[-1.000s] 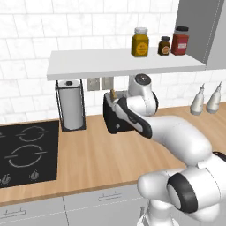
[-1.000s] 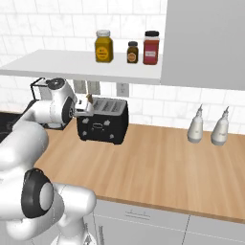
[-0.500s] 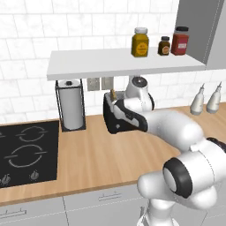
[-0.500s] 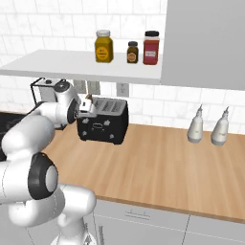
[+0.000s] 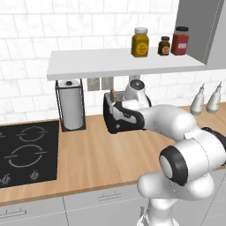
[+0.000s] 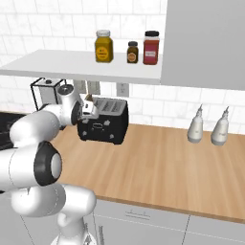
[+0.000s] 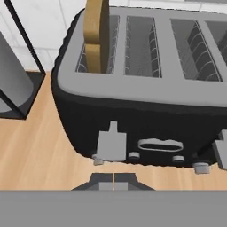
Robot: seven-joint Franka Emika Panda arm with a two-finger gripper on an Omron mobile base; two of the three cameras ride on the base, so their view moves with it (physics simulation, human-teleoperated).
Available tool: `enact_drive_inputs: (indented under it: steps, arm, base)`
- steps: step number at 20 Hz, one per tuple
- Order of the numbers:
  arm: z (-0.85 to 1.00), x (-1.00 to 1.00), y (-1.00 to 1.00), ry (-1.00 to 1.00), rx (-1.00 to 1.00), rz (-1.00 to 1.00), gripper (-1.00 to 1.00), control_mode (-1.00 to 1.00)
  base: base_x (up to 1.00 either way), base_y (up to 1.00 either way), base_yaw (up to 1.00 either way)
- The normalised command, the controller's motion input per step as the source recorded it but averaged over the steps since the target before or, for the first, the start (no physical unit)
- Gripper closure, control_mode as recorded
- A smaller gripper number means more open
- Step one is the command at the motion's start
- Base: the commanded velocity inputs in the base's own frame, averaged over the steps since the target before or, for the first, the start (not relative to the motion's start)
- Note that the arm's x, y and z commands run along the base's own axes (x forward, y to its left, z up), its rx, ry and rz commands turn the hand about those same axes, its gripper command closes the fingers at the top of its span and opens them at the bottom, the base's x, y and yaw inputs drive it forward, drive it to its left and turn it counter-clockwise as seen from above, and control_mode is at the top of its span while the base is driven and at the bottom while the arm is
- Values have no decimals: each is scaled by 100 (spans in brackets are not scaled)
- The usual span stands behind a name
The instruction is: Start the toaster. Once the lever pops up, take the bread to the plate on the dining counter.
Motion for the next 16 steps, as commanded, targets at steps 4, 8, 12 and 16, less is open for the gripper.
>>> enact_drive_inputs:
  steps: [4, 8, 12, 16]
  arm:
    - [-22, 17, 0, 0, 0, 0, 100, -100]
    - [-12, 20, 1, 0, 0, 0, 100, -100]
    - [-9, 21, 1, 0, 0, 0, 100, -100]
    - [-1, 20, 1, 0, 0, 0, 100, -100]
  base:
    - [0, 0, 0]
    - [0, 0, 0]
    - [0, 0, 0]
    - [0, 0, 0]
